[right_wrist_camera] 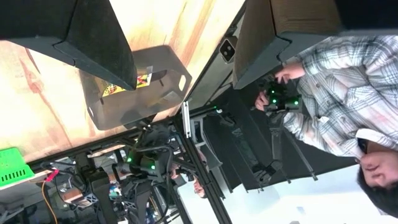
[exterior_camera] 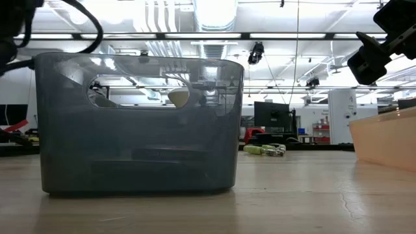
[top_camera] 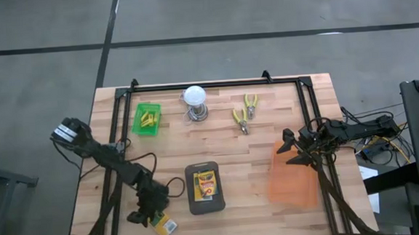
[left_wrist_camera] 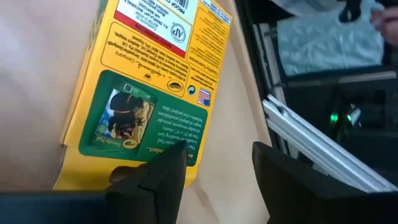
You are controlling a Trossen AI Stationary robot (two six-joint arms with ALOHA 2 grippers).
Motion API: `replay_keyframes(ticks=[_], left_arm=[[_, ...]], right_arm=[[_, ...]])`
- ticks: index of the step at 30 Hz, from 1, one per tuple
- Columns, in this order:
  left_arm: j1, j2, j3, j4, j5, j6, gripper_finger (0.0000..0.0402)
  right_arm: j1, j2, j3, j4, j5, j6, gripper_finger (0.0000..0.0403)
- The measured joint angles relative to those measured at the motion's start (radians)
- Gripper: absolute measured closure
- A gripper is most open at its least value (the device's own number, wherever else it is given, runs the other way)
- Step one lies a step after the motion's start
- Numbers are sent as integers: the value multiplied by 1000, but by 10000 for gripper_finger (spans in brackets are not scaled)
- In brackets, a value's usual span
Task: Pick & Place School Supplies
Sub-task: Put the yellow crayon box into the black bin
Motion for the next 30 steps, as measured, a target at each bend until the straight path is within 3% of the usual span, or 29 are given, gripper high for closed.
replay_keyframes(ticks=[16, 22, 30], left_arm=[[192, -14, -3, -51, -24, -104, 209], [296, -58, -4, -55, -108, -197, 209], [410, -102, -2, -46, -137, -287, 209]], right_arm=[[0, 0, 0, 0, 0, 0, 138], [0, 0, 0, 0, 0, 0, 144], [0, 2, 0, 0, 0, 0, 145]])
